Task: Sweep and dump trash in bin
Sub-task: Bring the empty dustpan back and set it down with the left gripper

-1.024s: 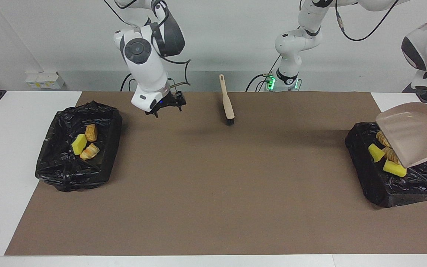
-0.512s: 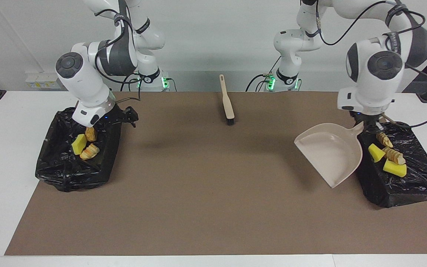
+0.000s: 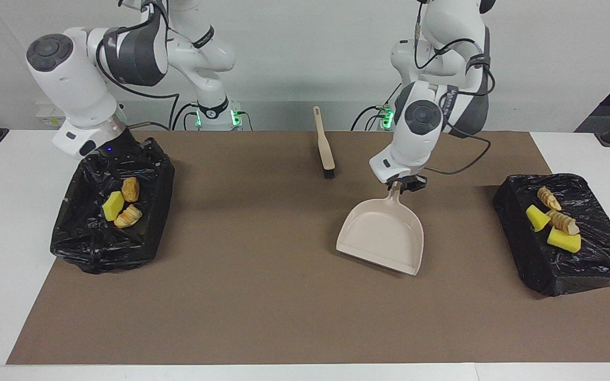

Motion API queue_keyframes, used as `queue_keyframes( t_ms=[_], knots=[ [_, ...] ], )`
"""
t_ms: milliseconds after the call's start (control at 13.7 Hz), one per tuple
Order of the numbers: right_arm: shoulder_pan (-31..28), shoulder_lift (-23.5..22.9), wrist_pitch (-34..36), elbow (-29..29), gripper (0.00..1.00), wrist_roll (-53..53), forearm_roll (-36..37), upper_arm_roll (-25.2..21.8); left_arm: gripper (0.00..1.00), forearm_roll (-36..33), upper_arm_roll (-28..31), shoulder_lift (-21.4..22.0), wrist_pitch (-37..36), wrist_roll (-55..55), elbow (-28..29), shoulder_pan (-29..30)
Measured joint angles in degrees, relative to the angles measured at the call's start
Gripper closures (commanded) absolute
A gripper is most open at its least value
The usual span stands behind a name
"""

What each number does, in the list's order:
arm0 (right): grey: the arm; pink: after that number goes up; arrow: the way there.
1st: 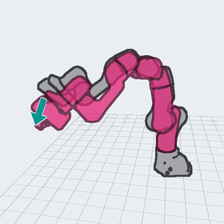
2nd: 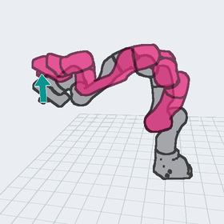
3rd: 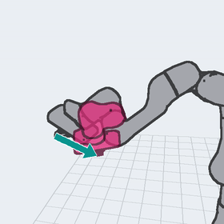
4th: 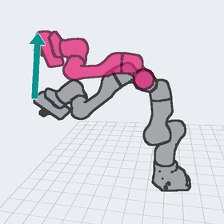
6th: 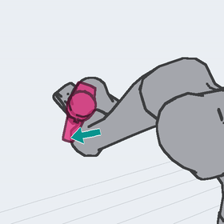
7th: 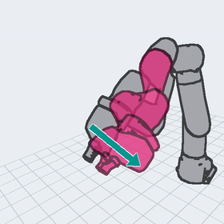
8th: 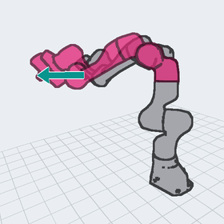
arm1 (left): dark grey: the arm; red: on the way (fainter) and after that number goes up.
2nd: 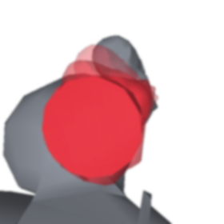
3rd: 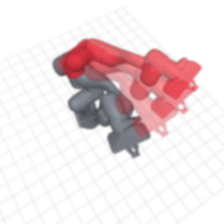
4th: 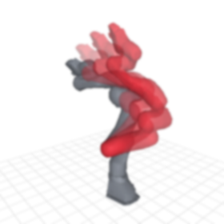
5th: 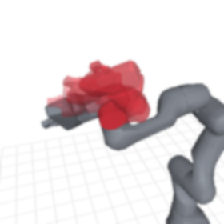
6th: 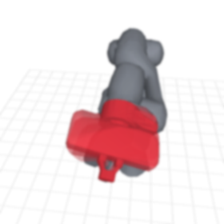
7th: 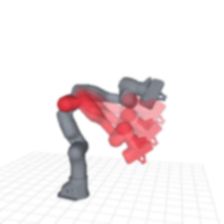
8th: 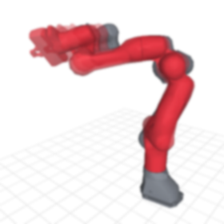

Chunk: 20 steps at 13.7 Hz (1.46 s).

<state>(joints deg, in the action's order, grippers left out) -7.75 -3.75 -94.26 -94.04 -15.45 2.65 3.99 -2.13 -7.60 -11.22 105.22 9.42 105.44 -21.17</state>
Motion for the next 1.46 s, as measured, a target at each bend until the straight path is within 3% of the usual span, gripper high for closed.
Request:
queue_keyframes(
  t_ms=[293,585,659,732,878,1171,1463],
  knots=[
    [-0.03,3.96,4.83,1.48,0.00,7.65,0.20,0.03,1.00,2.50,0.01,-2.32,6.59,14.40,0.06,-8.25],
    [0.04,4.83,7.60,2.37,0.00,8.84,0.20,-0.09,1.00,7.42,0.08,-3.13,10.31,17.35,0.02,-10.60],
    [0.28,4.94,8.00,2.86,0.00,8.91,0.12,-0.46,0.89,7.72,0.08,-3.24,10.58,17.59,0.02,-11.02],
    [1.14,5.16,8.17,3.13,0.00,8.91,0.05,-1.33,0.64,7.81,0.12,-3.35,10.68,17.80,0.03,-11.35],
    [3.96,5.53,8.25,3.17,0.00,9.52,0.01,-3.96,0.00,7.84,0.09,-3.62,10.73,18.01,0.05,-11.69],
    [5.08,5.57,8.25,3.17,0.00,11.55,-1.05,-4.64,0.00,7.83,1.09,-3.54,10.72,18.05,-0.06,-11.15],
    [5.56,5.57,8.25,3.18,0.00,11.56,-2.39,-4.53,0.00,7.78,2.12,0.32,7.11,9.05,-0.24,-3.48]
  ],
)
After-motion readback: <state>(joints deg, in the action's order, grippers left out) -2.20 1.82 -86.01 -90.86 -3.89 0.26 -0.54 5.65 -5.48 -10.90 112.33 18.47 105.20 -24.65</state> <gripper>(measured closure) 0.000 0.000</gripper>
